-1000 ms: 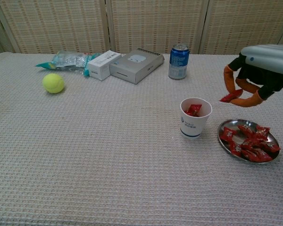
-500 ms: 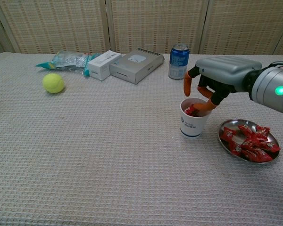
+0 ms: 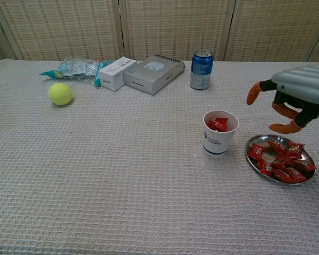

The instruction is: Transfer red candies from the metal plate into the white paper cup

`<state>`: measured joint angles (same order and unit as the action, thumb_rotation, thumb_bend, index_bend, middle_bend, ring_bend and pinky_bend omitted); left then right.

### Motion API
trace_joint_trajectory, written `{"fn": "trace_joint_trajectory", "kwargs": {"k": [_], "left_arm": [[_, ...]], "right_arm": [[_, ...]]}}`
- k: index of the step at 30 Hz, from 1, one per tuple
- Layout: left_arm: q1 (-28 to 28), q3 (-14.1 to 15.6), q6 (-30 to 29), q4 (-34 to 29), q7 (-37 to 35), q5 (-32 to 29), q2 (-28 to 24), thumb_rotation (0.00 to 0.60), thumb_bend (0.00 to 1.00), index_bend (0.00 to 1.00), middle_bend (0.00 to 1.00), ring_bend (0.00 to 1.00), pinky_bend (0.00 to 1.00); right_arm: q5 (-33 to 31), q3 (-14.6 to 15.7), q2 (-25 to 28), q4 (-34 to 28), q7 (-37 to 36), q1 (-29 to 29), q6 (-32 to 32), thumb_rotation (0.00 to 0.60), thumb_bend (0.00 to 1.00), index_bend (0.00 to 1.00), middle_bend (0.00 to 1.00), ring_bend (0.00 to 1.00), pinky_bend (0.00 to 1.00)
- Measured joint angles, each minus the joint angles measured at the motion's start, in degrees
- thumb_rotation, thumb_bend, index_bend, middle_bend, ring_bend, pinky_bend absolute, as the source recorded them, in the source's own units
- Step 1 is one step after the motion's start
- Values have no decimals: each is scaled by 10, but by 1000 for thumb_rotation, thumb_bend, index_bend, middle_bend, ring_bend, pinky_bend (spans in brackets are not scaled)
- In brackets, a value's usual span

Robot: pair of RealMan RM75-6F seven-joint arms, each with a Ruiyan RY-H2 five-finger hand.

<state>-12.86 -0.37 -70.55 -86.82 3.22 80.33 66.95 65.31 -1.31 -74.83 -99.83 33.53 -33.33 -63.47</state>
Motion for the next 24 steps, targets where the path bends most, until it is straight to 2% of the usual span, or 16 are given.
{"fn": "trace_joint_trajectory", "kwargs": {"k": [5, 9, 18, 24], "left_arm": [[-1, 1, 4, -2, 20, -4, 8, 600, 472, 0, 101, 94, 260], [-3, 1, 10, -1, 30, -11, 12, 600, 472, 0, 101, 94, 260], [-3, 0, 9, -1, 39, -15, 15, 600, 473, 0, 102, 94, 261], [-4, 0, 9, -1, 39, -15, 15, 600, 471, 0, 102, 94, 262]], "right_arm": [[92, 69, 29, 51, -52, 61, -32, 600, 241, 328, 843, 884, 1000], [124, 94, 32, 113, -99, 96, -49, 600, 241, 334, 843, 884, 1000], [148, 107, 3, 226, -175, 137, -44, 600, 240, 381, 843, 884, 1000], [162, 103, -25, 270, -183, 145, -29, 600, 240, 402, 843, 884, 1000]]}}
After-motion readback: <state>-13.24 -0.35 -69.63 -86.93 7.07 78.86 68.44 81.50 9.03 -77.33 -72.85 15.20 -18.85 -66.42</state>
